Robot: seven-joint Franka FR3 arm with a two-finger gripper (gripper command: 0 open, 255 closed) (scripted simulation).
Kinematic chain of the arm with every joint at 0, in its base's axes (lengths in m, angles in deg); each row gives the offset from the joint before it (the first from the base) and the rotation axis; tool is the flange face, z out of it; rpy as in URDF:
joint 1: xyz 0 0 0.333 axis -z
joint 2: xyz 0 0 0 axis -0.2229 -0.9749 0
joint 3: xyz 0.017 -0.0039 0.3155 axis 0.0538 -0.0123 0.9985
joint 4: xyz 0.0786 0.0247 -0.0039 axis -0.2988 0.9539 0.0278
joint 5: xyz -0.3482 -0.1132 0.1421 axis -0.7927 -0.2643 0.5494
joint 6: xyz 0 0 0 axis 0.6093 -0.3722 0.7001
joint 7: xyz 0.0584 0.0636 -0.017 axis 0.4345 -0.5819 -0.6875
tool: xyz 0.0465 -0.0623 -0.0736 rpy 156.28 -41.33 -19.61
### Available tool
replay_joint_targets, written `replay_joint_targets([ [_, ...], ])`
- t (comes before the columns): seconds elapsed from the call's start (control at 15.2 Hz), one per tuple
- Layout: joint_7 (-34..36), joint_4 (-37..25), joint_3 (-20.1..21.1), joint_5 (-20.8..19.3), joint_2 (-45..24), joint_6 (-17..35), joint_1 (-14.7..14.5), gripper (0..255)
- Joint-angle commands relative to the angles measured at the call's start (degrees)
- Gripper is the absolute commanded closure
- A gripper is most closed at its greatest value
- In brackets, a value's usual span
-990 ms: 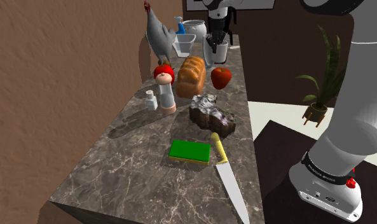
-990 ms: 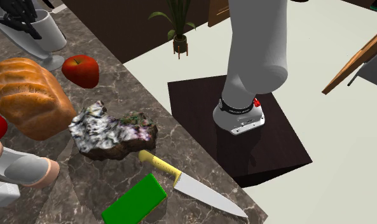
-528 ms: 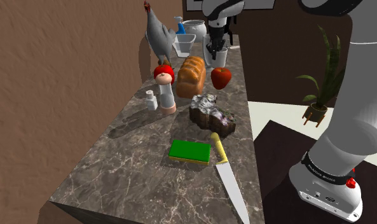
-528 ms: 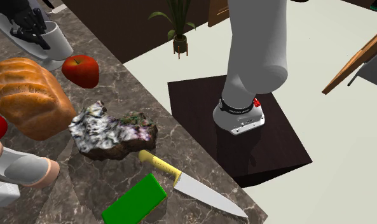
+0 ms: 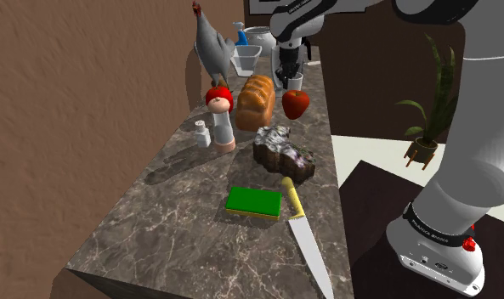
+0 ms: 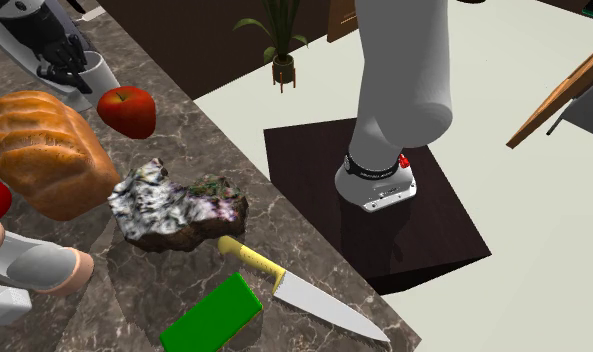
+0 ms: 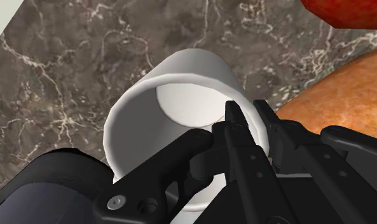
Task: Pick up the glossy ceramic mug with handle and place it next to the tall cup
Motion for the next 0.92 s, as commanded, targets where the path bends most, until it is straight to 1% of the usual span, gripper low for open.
replay_joint_targets([
  [0.0, -0.1, 0.5, 0.0, 0.1, -0.3, 0.8, 0.1, 255],
  [0.46, -0.1, 0.5, 0.0, 0.1, -0.3, 0.8, 0.1, 255],
  [0.53, -0.1, 0.5, 0.0, 0.1, -0.3, 0.8, 0.1, 0],
  [0.86, -0.1, 0.5, 0.0, 0.1, -0.3, 0.8, 0.1, 0],
])
